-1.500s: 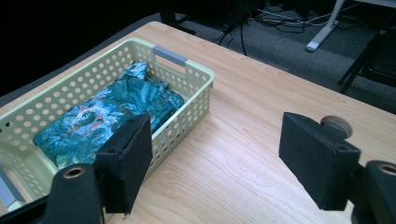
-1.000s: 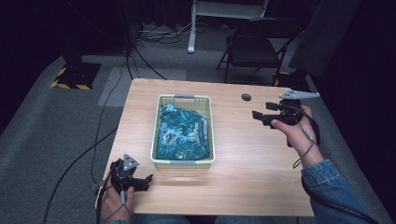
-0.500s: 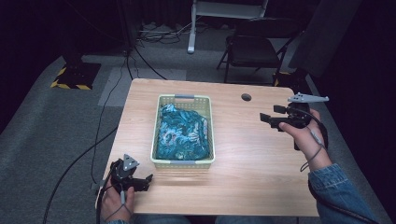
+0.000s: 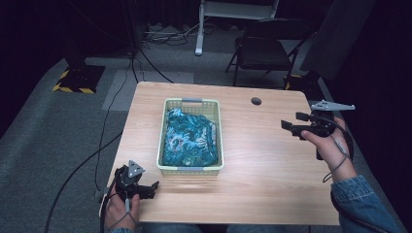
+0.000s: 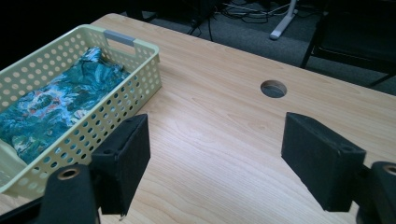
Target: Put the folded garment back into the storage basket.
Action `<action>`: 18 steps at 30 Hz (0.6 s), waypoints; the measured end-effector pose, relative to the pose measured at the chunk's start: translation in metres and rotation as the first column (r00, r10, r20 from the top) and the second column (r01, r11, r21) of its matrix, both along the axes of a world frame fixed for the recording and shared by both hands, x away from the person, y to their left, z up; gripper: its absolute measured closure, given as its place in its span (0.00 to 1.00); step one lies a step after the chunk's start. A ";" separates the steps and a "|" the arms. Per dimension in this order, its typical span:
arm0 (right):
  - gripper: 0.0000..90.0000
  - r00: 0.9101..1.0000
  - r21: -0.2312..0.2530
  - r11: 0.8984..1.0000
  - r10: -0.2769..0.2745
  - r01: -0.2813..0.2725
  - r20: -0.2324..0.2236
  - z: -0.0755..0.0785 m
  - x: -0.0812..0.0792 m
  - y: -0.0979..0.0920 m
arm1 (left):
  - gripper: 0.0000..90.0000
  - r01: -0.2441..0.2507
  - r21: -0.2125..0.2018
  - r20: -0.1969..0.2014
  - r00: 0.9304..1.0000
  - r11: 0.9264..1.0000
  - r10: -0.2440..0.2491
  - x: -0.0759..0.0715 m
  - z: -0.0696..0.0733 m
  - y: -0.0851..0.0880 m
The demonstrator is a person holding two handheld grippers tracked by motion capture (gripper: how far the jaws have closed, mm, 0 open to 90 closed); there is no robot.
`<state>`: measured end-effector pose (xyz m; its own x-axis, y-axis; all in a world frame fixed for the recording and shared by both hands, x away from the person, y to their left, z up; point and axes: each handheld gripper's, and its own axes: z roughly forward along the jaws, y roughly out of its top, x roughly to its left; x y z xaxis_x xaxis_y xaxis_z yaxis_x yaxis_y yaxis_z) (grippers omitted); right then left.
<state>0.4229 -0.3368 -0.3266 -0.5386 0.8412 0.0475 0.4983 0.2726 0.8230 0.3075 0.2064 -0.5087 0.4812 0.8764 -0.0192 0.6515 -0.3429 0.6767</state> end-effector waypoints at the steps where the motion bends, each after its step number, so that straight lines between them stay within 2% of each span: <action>1: 0.27 1.000 -0.002 1.000 -0.002 0.002 0.000 0.000 -0.001 -0.002 | 0.00 0.000 0.000 0.000 1.000 1.000 0.000 0.000 0.000 0.000; 18: 0.25 0.999 -0.054 0.998 -0.033 0.031 -0.034 -0.010 -0.009 -0.025 | 0.00 0.001 0.001 0.000 1.000 1.000 -0.001 0.000 0.000 0.000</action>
<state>0.4141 -0.3621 -0.3368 -0.5099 0.8600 0.0205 0.5354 0.2986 0.7901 0.3072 0.2067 -0.5086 0.4823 0.8758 -0.0188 0.6512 -0.3441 0.6765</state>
